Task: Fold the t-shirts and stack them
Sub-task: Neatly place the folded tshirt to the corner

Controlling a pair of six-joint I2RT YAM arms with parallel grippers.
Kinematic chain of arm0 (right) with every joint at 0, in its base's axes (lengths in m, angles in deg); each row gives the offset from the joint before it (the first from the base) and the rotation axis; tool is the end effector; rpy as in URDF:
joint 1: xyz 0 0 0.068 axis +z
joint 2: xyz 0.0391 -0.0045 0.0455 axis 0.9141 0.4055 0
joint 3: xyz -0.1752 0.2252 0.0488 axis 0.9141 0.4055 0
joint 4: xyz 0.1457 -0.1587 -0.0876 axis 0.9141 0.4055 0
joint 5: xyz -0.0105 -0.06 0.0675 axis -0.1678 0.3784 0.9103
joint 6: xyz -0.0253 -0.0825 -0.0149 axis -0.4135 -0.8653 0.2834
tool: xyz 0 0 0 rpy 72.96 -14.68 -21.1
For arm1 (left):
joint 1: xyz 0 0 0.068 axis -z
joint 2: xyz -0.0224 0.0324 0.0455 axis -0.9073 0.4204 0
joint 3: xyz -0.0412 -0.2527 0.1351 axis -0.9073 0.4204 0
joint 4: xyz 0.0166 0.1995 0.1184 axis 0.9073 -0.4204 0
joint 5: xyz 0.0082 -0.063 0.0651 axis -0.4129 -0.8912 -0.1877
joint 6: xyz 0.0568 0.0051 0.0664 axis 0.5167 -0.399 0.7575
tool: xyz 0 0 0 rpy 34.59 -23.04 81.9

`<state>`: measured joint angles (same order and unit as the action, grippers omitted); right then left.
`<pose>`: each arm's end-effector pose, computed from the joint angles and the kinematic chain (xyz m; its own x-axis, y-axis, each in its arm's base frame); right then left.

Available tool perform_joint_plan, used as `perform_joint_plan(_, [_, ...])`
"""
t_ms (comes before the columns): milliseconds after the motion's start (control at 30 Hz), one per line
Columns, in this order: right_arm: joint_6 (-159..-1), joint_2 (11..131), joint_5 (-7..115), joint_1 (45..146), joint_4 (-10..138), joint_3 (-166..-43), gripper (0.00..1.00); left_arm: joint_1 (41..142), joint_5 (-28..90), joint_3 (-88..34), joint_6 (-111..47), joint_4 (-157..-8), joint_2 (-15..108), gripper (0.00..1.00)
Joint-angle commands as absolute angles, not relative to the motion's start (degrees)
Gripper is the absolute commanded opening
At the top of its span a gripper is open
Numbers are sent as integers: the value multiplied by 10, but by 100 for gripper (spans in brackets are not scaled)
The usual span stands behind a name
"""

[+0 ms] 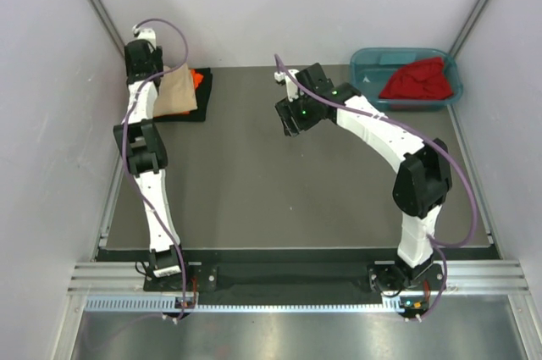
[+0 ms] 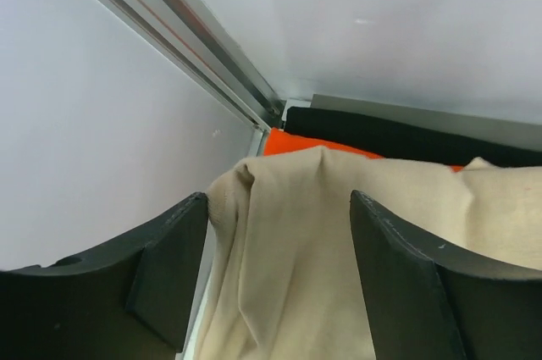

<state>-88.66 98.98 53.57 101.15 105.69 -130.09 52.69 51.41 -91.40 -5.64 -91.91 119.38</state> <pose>0.3452 0.2536 0.2939 -0.6094 -0.4633 -0.6434 -0.6507 0.7560 0.0719 0.6040 0.1497 0.2295 -0.4092 0.1604 -0.8983 -0.3084 0.9022 0.3015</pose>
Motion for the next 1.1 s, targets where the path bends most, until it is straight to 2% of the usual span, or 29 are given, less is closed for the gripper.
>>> perform_joint_plan(0, [-874,945,540,1014,1033,-1282,64,542,542,-925,-83,-911,1119,72])
perform_joint_plan(100, [-876,918,539,1014,1028,-1252,64,554,549,-893,-94,-921,1085,72])
perform_joint_plan(300, [-879,859,540,1014,1008,-1181,64,590,612,-812,-97,-916,1022,80])
perform_joint_plan(400, [-879,833,544,1014,997,-1143,64,607,607,-806,-105,-933,1014,80])
perform_joint_plan(833, [-857,734,567,996,956,-1006,65,700,689,-825,-86,-1002,1099,80])
perform_joint_plan(1067, [-861,714,580,976,957,-981,65,713,771,-840,-102,-1040,1136,75])
